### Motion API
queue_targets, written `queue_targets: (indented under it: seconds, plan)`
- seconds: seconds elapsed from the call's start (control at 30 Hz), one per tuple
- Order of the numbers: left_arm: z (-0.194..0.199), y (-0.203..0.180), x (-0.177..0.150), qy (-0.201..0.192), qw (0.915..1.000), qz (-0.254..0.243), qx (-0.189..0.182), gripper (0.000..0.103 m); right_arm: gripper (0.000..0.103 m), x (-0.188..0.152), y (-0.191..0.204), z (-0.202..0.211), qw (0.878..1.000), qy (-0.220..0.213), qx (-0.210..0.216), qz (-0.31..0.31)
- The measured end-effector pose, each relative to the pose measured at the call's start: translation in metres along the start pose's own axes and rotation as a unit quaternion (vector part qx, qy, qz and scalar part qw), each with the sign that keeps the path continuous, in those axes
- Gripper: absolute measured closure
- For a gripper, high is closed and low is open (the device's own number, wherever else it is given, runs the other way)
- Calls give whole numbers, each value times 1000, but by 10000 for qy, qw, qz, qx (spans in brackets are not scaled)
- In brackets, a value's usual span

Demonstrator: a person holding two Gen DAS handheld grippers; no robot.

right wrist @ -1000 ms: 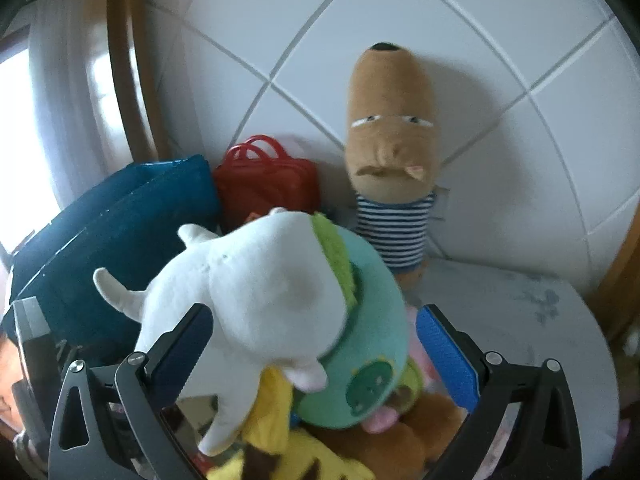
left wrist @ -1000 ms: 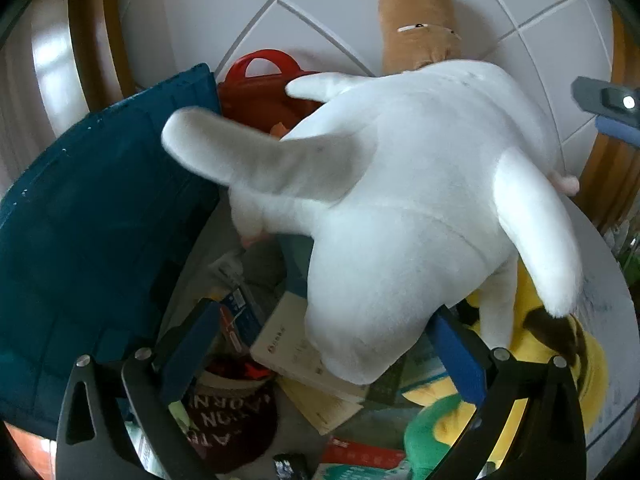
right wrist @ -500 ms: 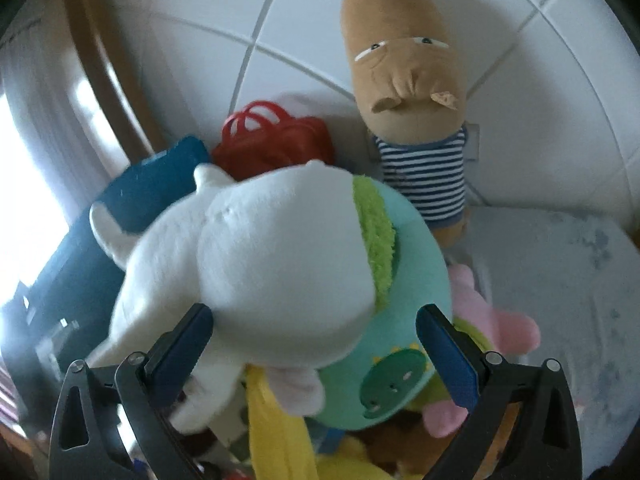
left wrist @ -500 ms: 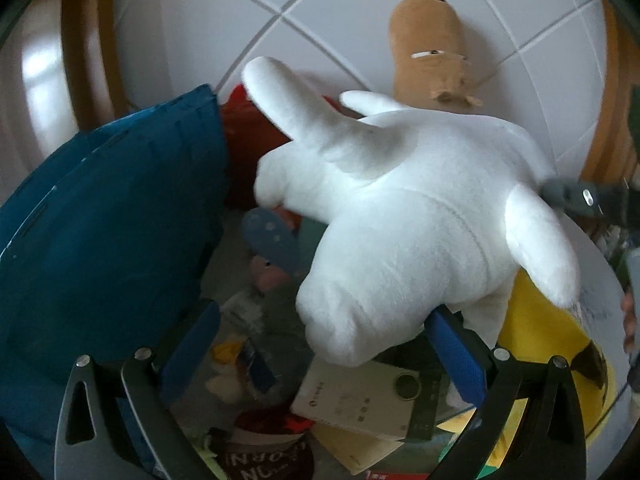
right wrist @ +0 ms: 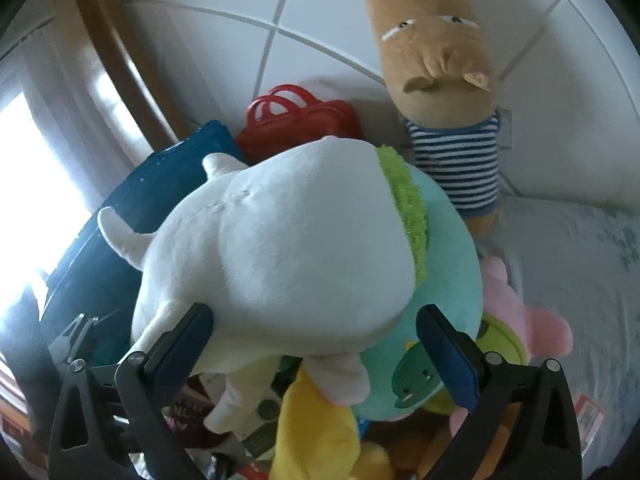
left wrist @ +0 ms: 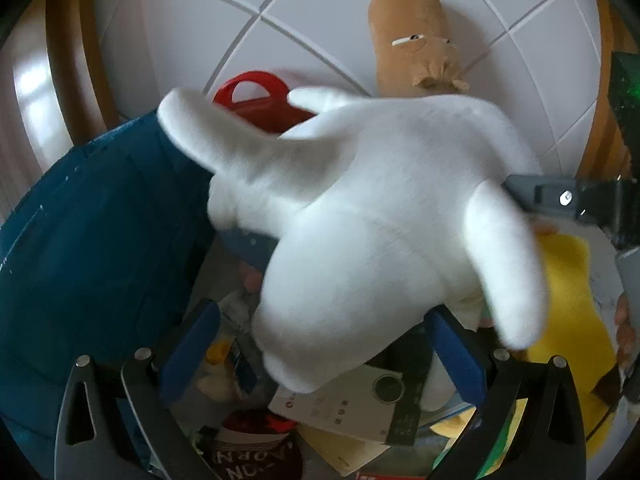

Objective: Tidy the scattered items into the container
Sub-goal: 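Lift the white plush with both tools and carry it over the crate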

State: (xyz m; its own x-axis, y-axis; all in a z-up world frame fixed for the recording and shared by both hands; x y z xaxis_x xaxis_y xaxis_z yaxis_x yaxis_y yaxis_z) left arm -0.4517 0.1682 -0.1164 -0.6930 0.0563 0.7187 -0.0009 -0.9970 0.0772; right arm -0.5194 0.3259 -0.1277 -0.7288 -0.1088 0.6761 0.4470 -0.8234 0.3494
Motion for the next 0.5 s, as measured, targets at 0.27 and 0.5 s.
queue_targets:
  seconds: [0.27,0.5]
  plan:
    - [-10,6,3,10,9996,95,-260,0,0,10,-5,-8,10000,6,-59,-75]
    - [-29,7,6,102,9992,79,-378,0,0,25,-17,-28,9997,110,42,-223]
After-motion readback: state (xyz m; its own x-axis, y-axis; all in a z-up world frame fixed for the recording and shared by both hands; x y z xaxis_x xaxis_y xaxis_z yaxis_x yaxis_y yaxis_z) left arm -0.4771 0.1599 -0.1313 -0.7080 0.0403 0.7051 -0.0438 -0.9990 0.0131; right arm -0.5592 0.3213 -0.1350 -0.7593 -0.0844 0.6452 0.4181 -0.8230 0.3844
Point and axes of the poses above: each gripper's, at about its wrist camera, not at the fingertips, and z roughly against the way its jaws point, y to its left, x to its top, the point moved 2 cm from there along -z, roughly the way its jaws point, and after that the axes turned 1 degree about -x, right-handed, at the moved point
